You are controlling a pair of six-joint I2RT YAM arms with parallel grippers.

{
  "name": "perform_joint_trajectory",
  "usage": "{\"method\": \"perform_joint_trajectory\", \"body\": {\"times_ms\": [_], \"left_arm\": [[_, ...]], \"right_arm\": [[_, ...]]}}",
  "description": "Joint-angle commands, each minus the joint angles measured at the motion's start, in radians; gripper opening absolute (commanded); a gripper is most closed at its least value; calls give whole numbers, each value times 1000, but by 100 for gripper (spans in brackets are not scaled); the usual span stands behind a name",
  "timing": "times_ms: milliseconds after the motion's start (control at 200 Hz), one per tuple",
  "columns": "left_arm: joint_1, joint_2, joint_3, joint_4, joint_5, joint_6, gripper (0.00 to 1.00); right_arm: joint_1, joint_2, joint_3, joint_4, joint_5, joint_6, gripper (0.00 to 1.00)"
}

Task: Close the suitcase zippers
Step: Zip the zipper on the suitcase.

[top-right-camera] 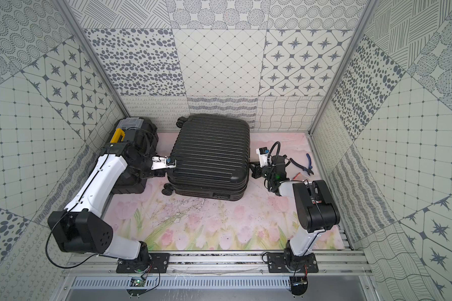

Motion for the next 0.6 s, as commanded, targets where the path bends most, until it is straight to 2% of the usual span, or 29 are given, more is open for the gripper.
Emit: {"method": "perform_joint_trajectory", "body": {"times_ms": [0, 260, 380, 595], "left_arm": [[7, -46, -12, 211, 62, -373, 5], [-23, -34, 5, 186, 2, -495, 1], [-47, -23, 21, 168, -53, -559, 2], [-87, -30, 12, 148, -82, -614, 2]], "right_arm": [[28, -58, -59, -50, -22, -1, 0], [70, -251, -205, -161, 13, 25, 0], [123, -370, -274, -229, 44, 28, 0], [217, -590, -383, -335, 94, 65, 0]]}}
